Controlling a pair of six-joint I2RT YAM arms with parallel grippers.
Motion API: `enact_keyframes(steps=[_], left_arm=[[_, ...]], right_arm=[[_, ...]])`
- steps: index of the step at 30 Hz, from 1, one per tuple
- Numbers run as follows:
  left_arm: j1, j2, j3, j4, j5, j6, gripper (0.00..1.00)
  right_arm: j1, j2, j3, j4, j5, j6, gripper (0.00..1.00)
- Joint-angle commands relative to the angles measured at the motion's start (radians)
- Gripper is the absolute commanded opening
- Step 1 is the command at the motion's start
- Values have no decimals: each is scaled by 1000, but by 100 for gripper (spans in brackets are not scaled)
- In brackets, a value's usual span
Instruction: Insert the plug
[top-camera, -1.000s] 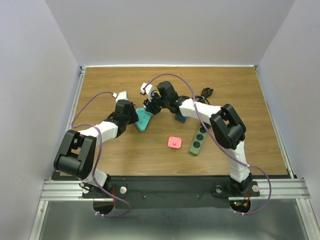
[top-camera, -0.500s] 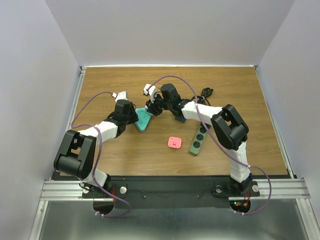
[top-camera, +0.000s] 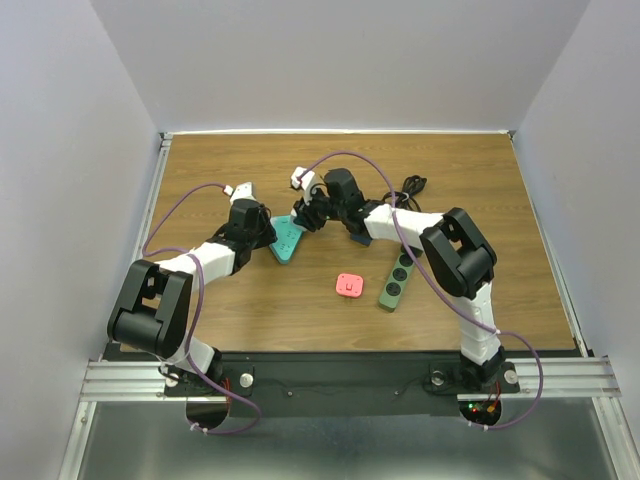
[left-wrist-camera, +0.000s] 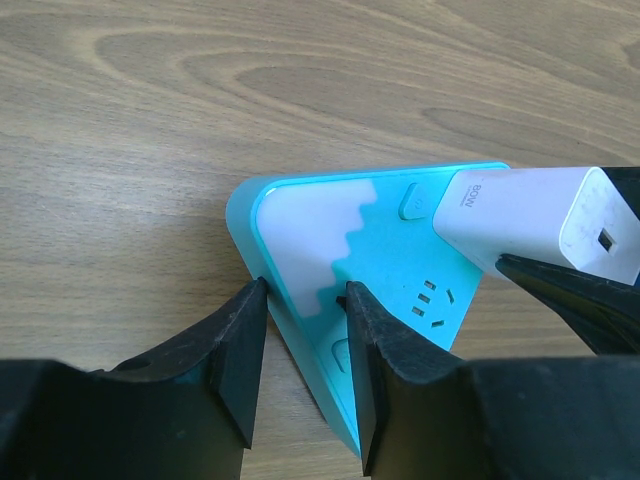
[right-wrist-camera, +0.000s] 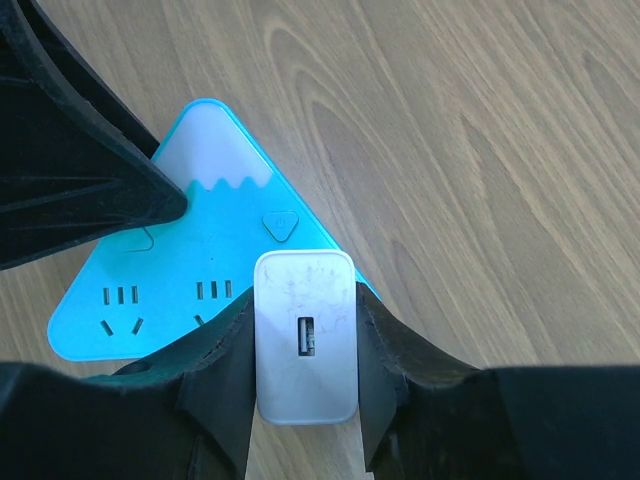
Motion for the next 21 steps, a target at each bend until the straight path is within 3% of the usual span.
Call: enact_keyframes(steps=[1, 7, 10, 14, 16, 21], left_arm=[[-28, 50, -26, -72, 144, 1, 45], [-28, 13, -17, -80, 124, 9, 46], [-28, 4, -6, -92, 123, 4, 51], [-28, -13, -7, -97, 121, -3, 57], [-28, -22, -7, -103, 109, -8, 59], [-28, -73, -7, -116, 92, -11, 63]], right_arm=[[45, 176, -143, -416, -39, 43, 1], [45, 145, -93, -414, -21, 70, 1], [45, 111, -64, -416, -1, 106, 9], [41, 48, -34, -406, 16, 152, 39], [36, 22, -21, -387, 44, 167, 48], [16, -65, 7, -356, 82, 213, 59]])
